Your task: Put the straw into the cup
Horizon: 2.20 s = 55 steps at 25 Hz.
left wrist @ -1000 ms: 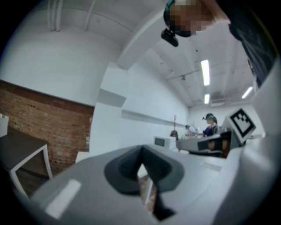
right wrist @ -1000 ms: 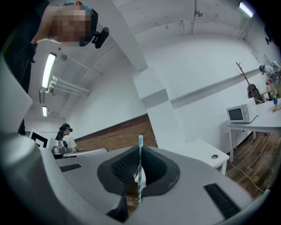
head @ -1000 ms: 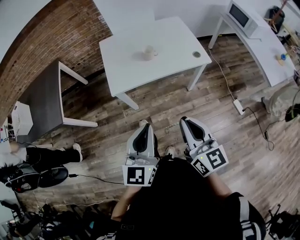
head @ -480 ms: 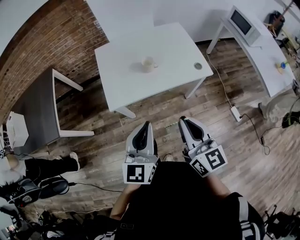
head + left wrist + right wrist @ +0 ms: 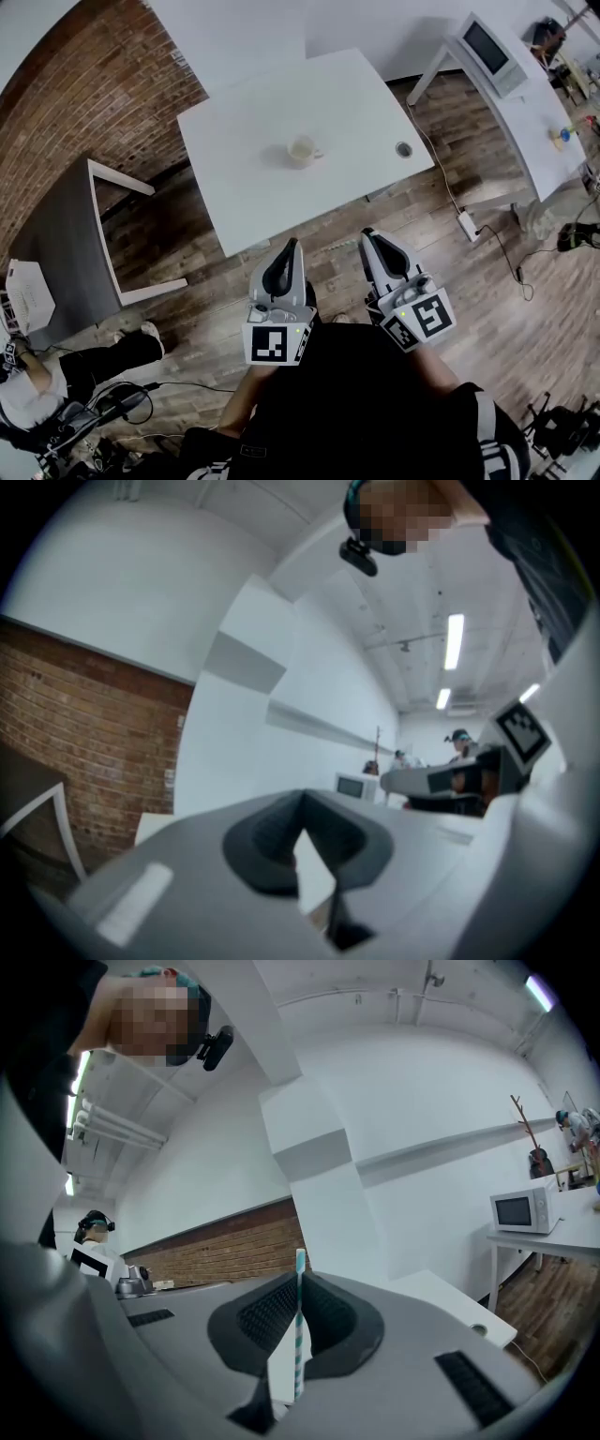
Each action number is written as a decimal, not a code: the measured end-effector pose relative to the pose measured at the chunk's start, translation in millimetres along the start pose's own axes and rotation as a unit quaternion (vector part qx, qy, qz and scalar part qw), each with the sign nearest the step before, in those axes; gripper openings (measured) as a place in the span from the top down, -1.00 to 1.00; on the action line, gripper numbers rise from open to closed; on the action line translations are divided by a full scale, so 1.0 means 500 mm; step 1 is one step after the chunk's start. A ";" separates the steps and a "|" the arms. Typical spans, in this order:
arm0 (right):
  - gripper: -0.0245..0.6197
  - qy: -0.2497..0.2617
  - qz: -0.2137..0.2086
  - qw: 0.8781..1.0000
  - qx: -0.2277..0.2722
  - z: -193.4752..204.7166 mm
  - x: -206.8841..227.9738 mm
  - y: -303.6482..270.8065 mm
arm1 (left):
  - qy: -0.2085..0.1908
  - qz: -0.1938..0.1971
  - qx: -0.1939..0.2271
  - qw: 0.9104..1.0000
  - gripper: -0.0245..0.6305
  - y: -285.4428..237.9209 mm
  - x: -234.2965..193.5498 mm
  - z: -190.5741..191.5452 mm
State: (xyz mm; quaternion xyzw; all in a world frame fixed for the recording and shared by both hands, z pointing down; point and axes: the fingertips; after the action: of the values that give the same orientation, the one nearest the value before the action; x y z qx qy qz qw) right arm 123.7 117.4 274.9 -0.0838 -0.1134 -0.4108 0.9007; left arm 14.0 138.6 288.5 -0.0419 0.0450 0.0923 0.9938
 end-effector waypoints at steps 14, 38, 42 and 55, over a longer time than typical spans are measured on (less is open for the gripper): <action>0.88 0.004 0.047 0.999 -0.014 -0.007 0.022 -0.226 | 0.019 0.038 -0.005 0.999 0.92 -0.144 -0.202 -0.016; 0.88 -0.015 0.039 0.999 -0.035 0.011 0.187 -0.357 | 0.026 0.006 -0.026 0.999 0.92 -0.337 -0.244 0.022; 0.88 -0.025 0.035 0.998 -0.041 0.020 0.231 -0.380 | 0.014 0.005 -0.037 0.999 0.92 -0.378 -0.242 0.043; 0.88 -0.051 0.026 0.996 -0.062 0.079 0.350 -0.452 | 0.038 -0.011 -0.078 0.996 0.92 -0.483 -0.232 0.109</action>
State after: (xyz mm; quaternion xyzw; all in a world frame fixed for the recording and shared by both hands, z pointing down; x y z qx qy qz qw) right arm 58.2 -145.8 373.8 -0.1630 -0.1310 -0.3884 0.8975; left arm -49.8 -113.5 371.9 -0.1236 0.0747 0.0828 0.9861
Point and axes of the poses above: the fingertips, and each gripper's own axes: y backward along the fingers, x to its right, z out of its underside, and after that the axes turned 7 degrees about -z, right-handed
